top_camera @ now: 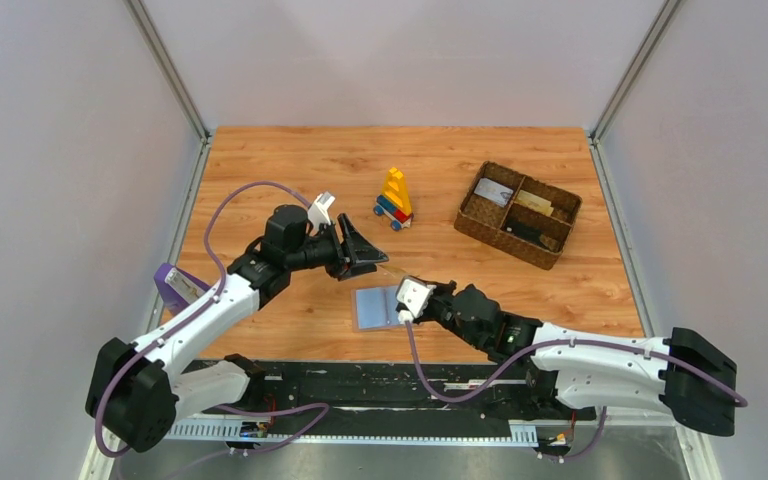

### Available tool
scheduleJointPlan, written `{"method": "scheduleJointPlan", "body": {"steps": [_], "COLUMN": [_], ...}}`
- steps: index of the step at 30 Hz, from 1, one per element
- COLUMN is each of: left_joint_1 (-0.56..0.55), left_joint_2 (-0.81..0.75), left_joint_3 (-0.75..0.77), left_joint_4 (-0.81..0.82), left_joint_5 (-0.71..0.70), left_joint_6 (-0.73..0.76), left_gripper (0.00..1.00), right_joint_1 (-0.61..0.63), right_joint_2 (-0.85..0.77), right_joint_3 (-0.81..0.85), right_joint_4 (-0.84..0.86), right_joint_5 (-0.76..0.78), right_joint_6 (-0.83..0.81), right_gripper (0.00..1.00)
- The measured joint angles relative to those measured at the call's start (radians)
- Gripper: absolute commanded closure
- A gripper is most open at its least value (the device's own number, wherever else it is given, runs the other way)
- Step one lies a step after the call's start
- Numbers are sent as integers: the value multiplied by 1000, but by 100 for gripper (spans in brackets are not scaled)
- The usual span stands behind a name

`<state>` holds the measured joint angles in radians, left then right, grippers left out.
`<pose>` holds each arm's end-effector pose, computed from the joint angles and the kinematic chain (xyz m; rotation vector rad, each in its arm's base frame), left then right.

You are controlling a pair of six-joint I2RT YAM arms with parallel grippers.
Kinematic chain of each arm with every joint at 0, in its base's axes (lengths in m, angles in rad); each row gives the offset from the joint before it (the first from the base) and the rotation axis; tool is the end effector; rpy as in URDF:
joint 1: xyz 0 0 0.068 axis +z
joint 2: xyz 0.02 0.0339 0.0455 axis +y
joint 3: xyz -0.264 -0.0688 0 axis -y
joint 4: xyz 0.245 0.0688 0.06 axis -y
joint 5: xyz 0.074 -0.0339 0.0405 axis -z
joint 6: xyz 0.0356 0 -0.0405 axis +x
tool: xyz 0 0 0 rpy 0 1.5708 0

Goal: Take the credit cards out of the card holder
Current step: Place the credit card in the storage box.

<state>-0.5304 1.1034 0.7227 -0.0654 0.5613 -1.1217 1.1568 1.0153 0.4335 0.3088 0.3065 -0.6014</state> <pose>0.2015 -0.1402 0.2689 -0.2708 2.3254 -1.5174 0.0993 0.1993 0.2242 -1.2655 1.3249 0.1081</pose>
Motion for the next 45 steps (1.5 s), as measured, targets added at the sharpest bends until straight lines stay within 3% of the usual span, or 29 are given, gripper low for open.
{"method": "scheduleJointPlan", "body": {"steps": [5, 11, 16, 19, 21, 26, 37, 45], "left_joint_1": [0, 0, 0, 0, 0, 6, 37, 40], "left_joint_2": [7, 42, 52, 53, 57, 69, 62, -35], "left_joint_3": [-18, -47, -57, -57, -57, -64, -64, -121], "left_joint_4": [34, 86, 103, 117, 126, 138, 135, 145], "left_joint_5": [10, 33, 45, 55, 60, 63, 55, 53], "left_joint_6": [-16, -39, -51, -59, -59, -27, 203, 322], "left_gripper": [43, 60, 80, 96, 100, 100, 100, 100], "right_joint_1": [16, 21, 25, 27, 27, 27, -53, -388], "right_joint_2": [15, 36, 56, 72, 80, 82, 56, 15], "right_joint_3": [2, 10, 18, 18, 19, 54, 216, 294], "right_joint_4": [12, 22, 27, 30, 29, -27, -247, -378], "right_joint_5": [26, 37, 43, 44, 45, 40, -25, -360], "right_joint_6": [-2, -3, -3, -3, -1, 51, 429, 821], "right_gripper": [100, 99, 91, 81, 75, 54, 52, 51]}}
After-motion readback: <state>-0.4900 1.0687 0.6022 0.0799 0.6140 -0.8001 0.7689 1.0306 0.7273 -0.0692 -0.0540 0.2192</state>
